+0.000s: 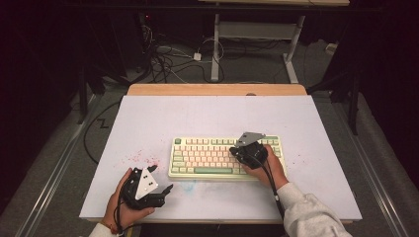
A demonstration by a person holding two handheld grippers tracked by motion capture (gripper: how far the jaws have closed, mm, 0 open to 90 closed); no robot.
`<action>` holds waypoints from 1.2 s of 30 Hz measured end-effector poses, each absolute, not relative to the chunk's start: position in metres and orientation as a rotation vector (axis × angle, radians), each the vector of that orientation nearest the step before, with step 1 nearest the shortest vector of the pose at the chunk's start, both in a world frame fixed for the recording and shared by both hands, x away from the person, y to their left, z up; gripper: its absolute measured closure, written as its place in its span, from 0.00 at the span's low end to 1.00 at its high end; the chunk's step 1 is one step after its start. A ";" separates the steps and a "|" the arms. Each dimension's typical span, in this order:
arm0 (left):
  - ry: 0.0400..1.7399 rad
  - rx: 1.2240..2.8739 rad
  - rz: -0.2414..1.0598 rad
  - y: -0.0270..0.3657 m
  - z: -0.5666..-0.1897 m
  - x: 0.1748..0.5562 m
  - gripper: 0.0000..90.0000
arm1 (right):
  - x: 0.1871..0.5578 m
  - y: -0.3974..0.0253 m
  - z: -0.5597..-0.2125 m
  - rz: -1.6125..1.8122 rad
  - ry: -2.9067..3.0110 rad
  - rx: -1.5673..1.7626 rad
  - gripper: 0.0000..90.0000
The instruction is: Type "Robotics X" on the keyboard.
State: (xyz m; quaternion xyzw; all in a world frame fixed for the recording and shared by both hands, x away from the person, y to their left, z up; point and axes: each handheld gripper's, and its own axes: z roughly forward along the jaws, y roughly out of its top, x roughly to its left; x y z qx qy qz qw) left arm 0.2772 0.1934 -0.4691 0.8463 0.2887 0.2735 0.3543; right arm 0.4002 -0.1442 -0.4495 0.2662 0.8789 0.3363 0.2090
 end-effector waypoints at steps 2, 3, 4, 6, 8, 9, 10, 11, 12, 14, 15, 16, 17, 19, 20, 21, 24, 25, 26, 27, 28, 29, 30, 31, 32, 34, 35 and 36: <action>0.743 2.191 0.706 0.193 -0.469 0.277 0.23 | 0.400 -0.142 -0.449 0.929 2.446 0.740 1.00; 0.740 2.195 0.709 0.192 -0.469 0.277 0.23 | 0.400 -0.141 -0.450 0.925 2.444 0.738 1.00; 0.737 2.201 0.711 0.192 -0.469 0.277 0.23 | 0.400 -0.140 -0.450 0.910 2.452 0.735 1.00; 0.735 2.201 0.705 0.191 -0.469 0.277 0.23 | 0.400 -0.139 -0.451 0.897 2.468 0.726 1.00; 0.735 2.202 0.705 0.191 -0.470 0.277 0.23 | 0.399 -0.138 -0.450 0.872 2.468 0.709 1.00; 0.737 2.202 0.704 0.191 -0.470 0.277 0.23 | 0.398 -0.139 -0.449 0.888 2.469 0.702 1.00; 0.737 2.202 0.705 0.192 -0.470 0.277 0.23 | 0.397 -0.139 -0.448 0.900 2.463 0.708 1.00; 0.737 2.201 0.705 0.192 -0.470 0.277 0.23 | 0.396 -0.140 -0.447 0.906 2.459 0.715 1.00; 0.738 2.200 0.706 0.192 -0.470 0.277 0.23 | 0.396 -0.141 -0.445 0.915 2.453 0.712 1.00; 0.740 2.198 0.706 0.192 -0.469 0.278 0.23 | 0.395 -0.142 -0.443 0.938 2.436 0.724 1.00; 0.740 2.200 0.707 0.192 -0.470 0.278 0.23 | 0.395 -0.143 -0.442 0.948 2.433 0.714 1.00; 0.738 2.202 0.707 0.192 -0.469 0.278 0.23 | 0.394 -0.144 -0.441 0.955 2.429 0.724 1.00; 0.736 2.202 0.708 0.192 -0.469 0.277 0.23 | 0.393 -0.144 -0.440 0.963 2.426 0.724 1.00; 0.736 2.204 0.708 0.191 -0.470 0.277 0.23 | 0.392 -0.146 -0.438 0.975 2.423 0.720 0.98; 0.736 2.204 0.707 0.191 -0.470 0.278 0.23 | 0.391 -0.147 -0.437 0.983 2.419 0.715 0.97; 0.737 2.204 0.706 0.191 -0.470 0.278 0.23 | 0.390 -0.147 -0.436 0.991 2.411 0.713 0.97; 0.735 2.211 0.708 0.191 -0.470 0.278 0.23 | 0.387 -0.149 -0.433 1.015 2.394 0.708 0.95; 0.736 2.210 0.706 0.191 -0.470 0.278 0.23 | 0.386 -0.150 -0.432 1.026 2.395 0.710 0.94; 0.735 2.211 0.705 0.191 -0.470 0.278 0.23 | 0.385 -0.151 -0.431 1.032 2.391 0.701 0.92; 0.734 2.213 0.704 0.191 -0.470 0.278 0.23 | 0.384 -0.151 -0.430 1.037 2.388 0.698 0.91; 0.734 2.214 0.705 0.191 -0.470 0.278 0.23 | 0.382 -0.152 -0.429 1.044 2.384 0.701 0.90; 0.734 2.214 0.705 0.191 -0.470 0.278 0.23 | 0.381 -0.153 -0.428 1.049 2.380 0.695 0.89; 0.734 2.216 0.704 0.190 -0.470 0.278 0.23 | 0.380 -0.153 -0.427 1.054 2.376 0.695 0.87; 0.733 2.217 0.703 0.190 -0.470 0.278 0.23 | 0.379 -0.154 -0.426 1.058 2.375 0.693 0.84; 0.733 2.218 0.702 0.190 -0.470 0.278 0.23 | 0.378 -0.154 -0.425 1.066 2.374 0.685 0.81; 0.732 2.218 0.702 0.190 -0.470 0.278 0.23 | 0.375 -0.156 -0.424 1.071 2.358 0.673 0.79; 0.734 2.216 0.700 0.190 -0.471 0.278 0.23 | 0.374 -0.157 -0.422 1.082 2.351 0.669 0.75; 0.733 2.216 0.698 0.190 -0.471 0.279 0.23 | 0.373 -0.158 -0.422 1.096 2.340 0.670 0.71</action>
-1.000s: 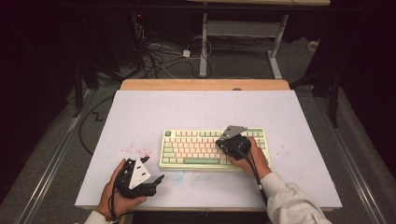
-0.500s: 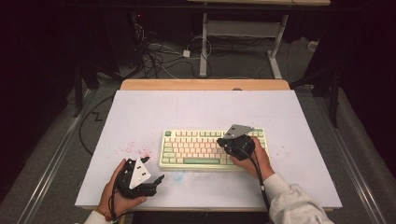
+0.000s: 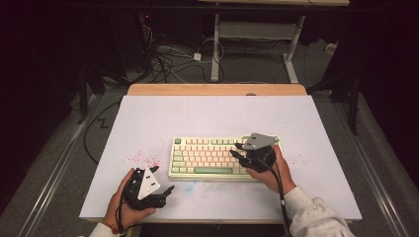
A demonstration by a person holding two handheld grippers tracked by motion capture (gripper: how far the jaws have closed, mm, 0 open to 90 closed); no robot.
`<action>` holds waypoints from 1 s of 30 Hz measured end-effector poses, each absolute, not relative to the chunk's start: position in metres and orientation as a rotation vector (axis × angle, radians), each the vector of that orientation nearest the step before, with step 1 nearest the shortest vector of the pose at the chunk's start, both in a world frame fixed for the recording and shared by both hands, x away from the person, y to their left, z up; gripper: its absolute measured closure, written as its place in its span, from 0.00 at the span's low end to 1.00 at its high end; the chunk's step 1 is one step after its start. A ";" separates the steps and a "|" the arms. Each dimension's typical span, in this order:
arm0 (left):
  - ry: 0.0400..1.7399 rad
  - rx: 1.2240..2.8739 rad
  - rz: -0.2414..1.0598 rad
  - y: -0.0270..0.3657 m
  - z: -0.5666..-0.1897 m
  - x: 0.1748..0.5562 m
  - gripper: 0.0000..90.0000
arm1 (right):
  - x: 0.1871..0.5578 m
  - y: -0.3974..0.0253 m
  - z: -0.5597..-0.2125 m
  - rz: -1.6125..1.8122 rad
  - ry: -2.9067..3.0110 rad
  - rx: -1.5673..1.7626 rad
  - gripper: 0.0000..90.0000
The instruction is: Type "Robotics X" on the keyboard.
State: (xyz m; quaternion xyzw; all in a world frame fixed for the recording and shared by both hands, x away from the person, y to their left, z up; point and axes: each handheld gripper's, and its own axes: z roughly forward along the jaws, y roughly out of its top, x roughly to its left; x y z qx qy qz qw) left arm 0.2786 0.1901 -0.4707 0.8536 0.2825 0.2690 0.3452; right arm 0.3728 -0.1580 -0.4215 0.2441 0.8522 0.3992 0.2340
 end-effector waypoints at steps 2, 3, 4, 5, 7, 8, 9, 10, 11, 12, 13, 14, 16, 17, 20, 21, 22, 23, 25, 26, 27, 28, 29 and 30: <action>0.733 2.218 0.697 0.190 -0.471 0.279 0.23 | 0.371 -0.160 -0.420 1.108 2.323 0.668 0.66; 0.732 2.220 0.697 0.190 -0.471 0.279 0.23 | 0.370 -0.160 -0.419 1.115 2.318 0.667 0.62; 0.732 2.220 0.698 0.190 -0.471 0.279 0.23 | 0.368 -0.161 -0.418 1.128 2.312 0.660 0.59; 0.732 2.219 0.697 0.190 -0.471 0.278 0.23 | 0.367 -0.162 -0.417 1.131 2.300 0.655 0.57; 0.730 2.220 0.696 0.190 -0.471 0.278 0.23 | 0.365 -0.163 -0.416 1.148 2.285 0.652 0.51; 0.731 2.221 0.696 0.190 -0.471 0.278 0.23 | 0.364 -0.164 -0.416 1.150 2.275 0.644 0.48; 0.732 2.221 0.696 0.190 -0.471 0.278 0.23 | 0.363 -0.164 -0.415 1.150 2.265 0.642 0.46; 0.732 2.221 0.695 0.190 -0.471 0.279 0.23 | 0.362 -0.165 -0.415 1.152 2.259 0.647 0.44; 0.731 2.222 0.695 0.190 -0.471 0.278 0.23 | 0.361 -0.165 -0.414 1.156 2.250 0.640 0.41; 0.731 2.222 0.696 0.190 -0.471 0.278 0.23 | 0.360 -0.166 -0.414 1.164 2.241 0.643 0.40; 0.732 2.220 0.694 0.190 -0.471 0.278 0.23 | 0.359 -0.167 -0.413 1.166 2.237 0.638 0.39; 0.733 2.218 0.695 0.190 -0.470 0.278 0.23 | 0.358 -0.168 -0.413 1.167 2.238 0.632 0.37; 0.734 2.216 0.695 0.191 -0.470 0.278 0.23 | 0.356 -0.169 -0.412 1.159 2.226 0.628 0.33; 0.734 2.216 0.694 0.191 -0.470 0.278 0.23 | 0.354 -0.170 -0.412 1.159 2.221 0.626 0.33; 0.733 2.217 0.694 0.191 -0.470 0.278 0.23 | 0.349 -0.175 -0.411 1.159 2.205 0.626 0.28; 0.733 2.217 0.694 0.191 -0.470 0.278 0.23 | 0.347 -0.176 -0.411 1.158 2.202 0.622 0.28; 0.733 2.218 0.695 0.191 -0.470 0.278 0.23 | 0.345 -0.178 -0.411 1.154 2.194 0.624 0.27; 0.734 2.218 0.695 0.191 -0.470 0.278 0.23 | 0.343 -0.180 -0.411 1.153 2.192 0.619 0.26; 0.733 2.217 0.695 0.191 -0.470 0.278 0.23 | 0.340 -0.184 -0.411 1.152 2.191 0.621 0.26; 0.731 2.220 0.696 0.191 -0.470 0.278 0.23 | 0.338 -0.186 -0.411 1.154 2.185 0.622 0.26; 0.731 2.222 0.697 0.190 -0.470 0.278 0.23 | 0.336 -0.188 -0.411 1.152 2.184 0.624 0.26; 0.730 2.222 0.696 0.190 -0.470 0.278 0.23 | 0.334 -0.190 -0.412 1.149 2.182 0.624 0.26; 0.731 2.222 0.696 0.190 -0.470 0.278 0.23 | 0.333 -0.193 -0.412 1.150 2.175 0.622 0.26; 0.731 2.221 0.696 0.190 -0.470 0.278 0.23 | 0.331 -0.195 -0.413 1.151 2.170 0.622 0.27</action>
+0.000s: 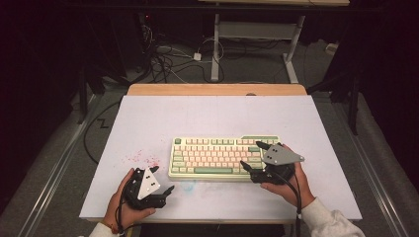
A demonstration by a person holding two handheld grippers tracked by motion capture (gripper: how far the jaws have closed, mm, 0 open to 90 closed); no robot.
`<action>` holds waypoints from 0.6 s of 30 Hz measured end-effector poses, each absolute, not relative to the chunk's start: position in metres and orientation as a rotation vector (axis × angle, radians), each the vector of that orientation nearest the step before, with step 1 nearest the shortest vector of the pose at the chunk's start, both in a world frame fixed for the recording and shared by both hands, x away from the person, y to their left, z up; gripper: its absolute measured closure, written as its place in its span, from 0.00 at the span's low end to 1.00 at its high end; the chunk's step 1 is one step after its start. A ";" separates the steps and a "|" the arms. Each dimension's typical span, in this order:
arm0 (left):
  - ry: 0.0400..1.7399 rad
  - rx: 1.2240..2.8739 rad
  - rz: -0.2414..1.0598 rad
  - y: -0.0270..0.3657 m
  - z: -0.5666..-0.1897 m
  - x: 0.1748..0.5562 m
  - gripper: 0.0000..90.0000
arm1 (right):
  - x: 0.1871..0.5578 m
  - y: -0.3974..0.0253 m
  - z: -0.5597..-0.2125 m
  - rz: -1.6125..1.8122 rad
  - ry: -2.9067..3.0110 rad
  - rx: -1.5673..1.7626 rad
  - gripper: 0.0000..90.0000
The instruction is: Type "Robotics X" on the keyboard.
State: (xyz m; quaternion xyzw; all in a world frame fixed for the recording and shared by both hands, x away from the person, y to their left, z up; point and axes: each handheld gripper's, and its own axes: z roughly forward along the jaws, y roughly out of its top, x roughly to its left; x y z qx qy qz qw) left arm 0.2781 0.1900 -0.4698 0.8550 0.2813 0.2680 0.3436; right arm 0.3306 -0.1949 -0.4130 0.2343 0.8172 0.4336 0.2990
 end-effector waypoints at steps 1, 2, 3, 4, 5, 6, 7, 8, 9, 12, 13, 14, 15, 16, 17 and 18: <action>0.730 2.222 0.696 0.190 -0.470 0.278 0.23 | 0.329 -0.197 -0.413 1.152 2.164 0.623 0.27; 0.732 2.220 0.698 0.190 -0.470 0.278 0.23 | 0.327 -0.199 -0.414 1.153 2.164 0.622 0.27; 0.733 2.219 0.698 0.190 -0.470 0.278 0.23 | 0.325 -0.201 -0.415 1.150 2.163 0.624 0.27; 0.734 2.219 0.699 0.190 -0.470 0.278 0.23 | 0.324 -0.204 -0.415 1.144 2.164 0.624 0.27; 0.735 2.218 0.699 0.190 -0.470 0.278 0.23 | 0.323 -0.205 -0.416 1.143 2.162 0.629 0.27; 0.735 2.217 0.700 0.190 -0.469 0.278 0.23 | 0.321 -0.207 -0.417 1.140 2.162 0.630 0.27; 0.736 2.215 0.700 0.190 -0.469 0.278 0.23 | 0.320 -0.209 -0.418 1.137 2.159 0.631 0.27; 0.738 2.211 0.701 0.190 -0.469 0.278 0.23 | 0.319 -0.211 -0.420 1.139 2.159 0.633 0.27; 0.740 2.209 0.700 0.190 -0.469 0.278 0.23 | 0.317 -0.213 -0.421 1.137 2.158 0.639 0.27; 0.747 2.201 0.703 0.190 -0.468 0.278 0.23 | 0.315 -0.217 -0.424 1.129 2.158 0.642 0.27; 0.751 2.196 0.701 0.190 -0.468 0.278 0.23 | 0.314 -0.218 -0.425 1.123 2.160 0.642 0.27; 0.754 2.192 0.704 0.190 -0.467 0.278 0.23 | 0.313 -0.220 -0.426 1.121 2.161 0.650 0.28; 0.757 2.189 0.705 0.191 -0.467 0.278 0.23 | 0.312 -0.221 -0.427 1.118 2.162 0.651 0.28; 0.758 2.185 0.700 0.191 -0.467 0.278 0.24 | 0.311 -0.222 -0.429 1.119 2.163 0.652 0.28; 0.758 2.180 0.695 0.191 -0.466 0.278 0.24 | 0.310 -0.224 -0.430 1.116 2.161 0.656 0.28; 0.758 2.178 0.699 0.191 -0.466 0.278 0.24 | 0.308 -0.225 -0.431 1.111 2.164 0.657 0.28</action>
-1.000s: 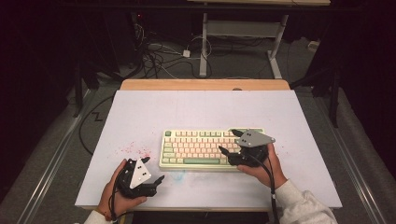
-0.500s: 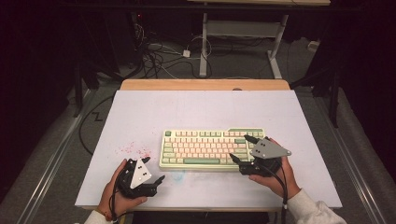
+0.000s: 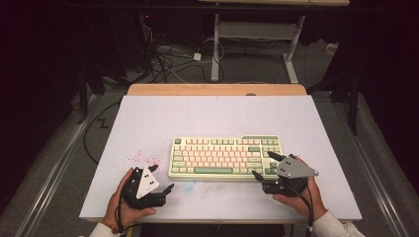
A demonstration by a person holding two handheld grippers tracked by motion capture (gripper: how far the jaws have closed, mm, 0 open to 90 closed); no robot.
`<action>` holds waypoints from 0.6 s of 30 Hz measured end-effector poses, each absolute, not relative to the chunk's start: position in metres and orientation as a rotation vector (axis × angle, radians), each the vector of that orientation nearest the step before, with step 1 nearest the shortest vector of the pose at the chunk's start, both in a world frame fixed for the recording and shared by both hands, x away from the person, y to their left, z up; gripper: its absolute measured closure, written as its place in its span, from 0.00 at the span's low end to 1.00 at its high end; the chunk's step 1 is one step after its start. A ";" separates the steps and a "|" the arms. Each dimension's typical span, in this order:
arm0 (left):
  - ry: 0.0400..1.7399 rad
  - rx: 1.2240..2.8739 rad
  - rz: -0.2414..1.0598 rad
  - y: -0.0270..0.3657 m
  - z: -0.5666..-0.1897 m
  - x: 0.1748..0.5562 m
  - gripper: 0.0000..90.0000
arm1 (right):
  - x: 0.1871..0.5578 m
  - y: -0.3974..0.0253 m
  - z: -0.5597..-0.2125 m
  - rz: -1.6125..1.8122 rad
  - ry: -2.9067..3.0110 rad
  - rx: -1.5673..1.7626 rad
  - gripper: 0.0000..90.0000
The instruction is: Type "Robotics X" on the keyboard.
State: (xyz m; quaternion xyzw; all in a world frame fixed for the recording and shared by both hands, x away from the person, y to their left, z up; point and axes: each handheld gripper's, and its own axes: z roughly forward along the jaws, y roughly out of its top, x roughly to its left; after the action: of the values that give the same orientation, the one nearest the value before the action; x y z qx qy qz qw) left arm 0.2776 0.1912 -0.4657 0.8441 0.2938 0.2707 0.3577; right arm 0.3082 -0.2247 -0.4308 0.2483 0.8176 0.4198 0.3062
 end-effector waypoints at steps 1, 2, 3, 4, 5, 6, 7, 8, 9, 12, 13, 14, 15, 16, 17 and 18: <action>0.767 2.176 0.705 0.191 -0.465 0.278 0.24 | 0.307 -0.226 -0.432 1.108 2.164 0.654 0.28; 0.772 2.173 0.704 0.191 -0.465 0.278 0.24 | 0.305 -0.227 -0.433 1.108 2.164 0.655 0.28; 0.773 2.165 0.697 0.192 -0.464 0.278 0.25 | 0.304 -0.228 -0.434 1.105 2.167 0.659 0.28; 0.776 2.161 0.702 0.192 -0.464 0.278 0.26 | 0.303 -0.230 -0.434 1.103 2.170 0.662 0.28; 0.780 2.160 0.707 0.192 -0.463 0.278 0.27 | 0.302 -0.231 -0.436 1.103 2.169 0.666 0.28; 0.781 2.158 0.701 0.192 -0.463 0.278 0.29 | 0.300 -0.232 -0.436 1.101 2.171 0.666 0.28; 0.781 2.160 0.704 0.192 -0.463 0.278 0.31 | 0.299 -0.233 -0.437 1.096 2.174 0.664 0.28; 0.787 2.164 0.707 0.191 -0.462 0.279 0.35 | 0.298 -0.234 -0.438 1.087 2.175 0.662 0.28; 0.790 2.163 0.697 0.191 -0.462 0.279 0.38 | 0.297 -0.235 -0.438 1.083 2.175 0.662 0.28; 0.805 2.164 0.690 0.190 -0.459 0.283 0.55 | 0.295 -0.238 -0.439 1.081 2.176 0.676 0.28; 0.808 2.159 0.675 0.190 -0.457 0.284 0.61 | 0.295 -0.239 -0.440 1.083 2.176 0.678 0.28; 0.807 2.155 0.665 0.190 -0.456 0.285 0.66 | 0.295 -0.240 -0.440 1.083 2.175 0.683 0.28; 0.814 2.155 0.656 0.189 -0.455 0.286 0.71 | 0.296 -0.241 -0.440 1.079 2.177 0.685 0.28; 0.815 2.156 0.653 0.189 -0.454 0.288 0.76 | 0.296 -0.241 -0.441 1.077 2.177 0.685 0.28; 0.818 2.160 0.646 0.188 -0.453 0.290 0.80 | 0.296 -0.241 -0.441 1.077 2.177 0.685 0.28; 0.832 2.168 0.634 0.187 -0.453 0.291 0.84 | 0.296 -0.241 -0.441 1.077 2.180 0.686 0.28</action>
State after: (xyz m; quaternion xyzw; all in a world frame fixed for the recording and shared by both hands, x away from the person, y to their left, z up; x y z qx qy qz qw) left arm 0.2914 0.1865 -0.4528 0.8406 0.3226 0.2457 0.3590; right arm 0.2961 -0.2412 -0.4414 0.2587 0.8224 0.4064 0.3025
